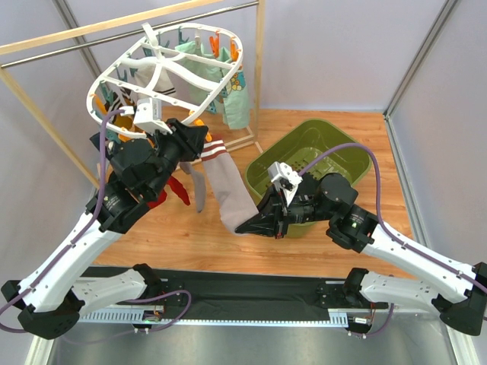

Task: Remove the socks clipped to the hanger

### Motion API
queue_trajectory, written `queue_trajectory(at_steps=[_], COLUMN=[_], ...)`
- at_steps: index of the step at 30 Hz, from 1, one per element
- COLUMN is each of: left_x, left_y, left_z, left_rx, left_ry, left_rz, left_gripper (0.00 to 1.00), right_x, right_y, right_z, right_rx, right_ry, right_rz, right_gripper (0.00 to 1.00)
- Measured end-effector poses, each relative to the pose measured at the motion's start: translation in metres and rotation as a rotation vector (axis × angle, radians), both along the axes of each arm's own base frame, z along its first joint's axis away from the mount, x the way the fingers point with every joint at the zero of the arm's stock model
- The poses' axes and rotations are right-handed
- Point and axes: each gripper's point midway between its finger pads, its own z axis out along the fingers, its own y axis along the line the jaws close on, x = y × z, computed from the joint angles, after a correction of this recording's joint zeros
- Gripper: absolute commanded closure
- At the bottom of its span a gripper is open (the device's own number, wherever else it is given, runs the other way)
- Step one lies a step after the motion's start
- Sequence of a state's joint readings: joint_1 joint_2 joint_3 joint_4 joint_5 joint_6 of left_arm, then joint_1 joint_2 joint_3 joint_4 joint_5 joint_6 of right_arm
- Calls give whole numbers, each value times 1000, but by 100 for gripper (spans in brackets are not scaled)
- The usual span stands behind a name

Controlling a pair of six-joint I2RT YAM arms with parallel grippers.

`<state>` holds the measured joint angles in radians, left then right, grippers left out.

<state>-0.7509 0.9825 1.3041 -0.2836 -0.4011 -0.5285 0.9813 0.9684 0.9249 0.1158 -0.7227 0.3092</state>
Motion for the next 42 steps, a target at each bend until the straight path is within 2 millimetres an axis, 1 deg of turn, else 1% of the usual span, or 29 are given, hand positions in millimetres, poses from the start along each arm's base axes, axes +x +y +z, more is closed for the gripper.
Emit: queue_trajectory(at_steps=[1,5,6,7,9,10,11,13,18,20,21,25,28,30,38,42], left_x=[0,-1,-1,-1,-2,-2,-3,-5,-10,-11,-12,-16,-19,-19,-11,-11], left_y=[0,-1,-1,-1,-2,-2,-2,-2,-2,-3,-3,-1,3,6,14,15], left_z=[1,3,4,4,5,5,6,5,-2,-2,-3,-7,-11,-9,-6,-2], left_rx=[-3,-9,-10,-10,-12,-11,-12,-14,-12,-18,-23,-47,-60,-68,-98,-121], left_ry=[-3,-10,-11,-11,-14,-17,-22,-30,-29,-26,-24,-14,-5,-8,3,-4], left_rz=[-1,-7,-8,-10,-16,-19,-22,-31,-52,-60,-63,-64,-59,-52,-35,-53], left_gripper=[100,100,98,78,58,45,43,40,38,35,31,26,26,26,27,30], right_x=[0,0,0,0,0,-1,-1,-1,-2,-2,-2,-2,-3,-3,-3,-3], right_y=[0,0,0,-1,-1,-1,-1,-2,-4,-4,-4,-4,-4,-4,-4,-5], right_z=[0,0,1,1,1,2,2,3,5,6,5,6,7,8,9,9], right_rx=[0,1,2,2,4,4,5,8,15,16,16,20,23,25,28,28], right_ry=[0,-1,-1,-1,-2,-3,-3,-5,-10,-10,-10,-13,-14,-16,-17,-18], right_rz=[0,-1,-1,-1,-1,-1,-1,-1,0,0,0,0,0,0,0,0], right_gripper=[100,100,100,100,100,100,100,100,100,100,100,100,100,100,100,100])
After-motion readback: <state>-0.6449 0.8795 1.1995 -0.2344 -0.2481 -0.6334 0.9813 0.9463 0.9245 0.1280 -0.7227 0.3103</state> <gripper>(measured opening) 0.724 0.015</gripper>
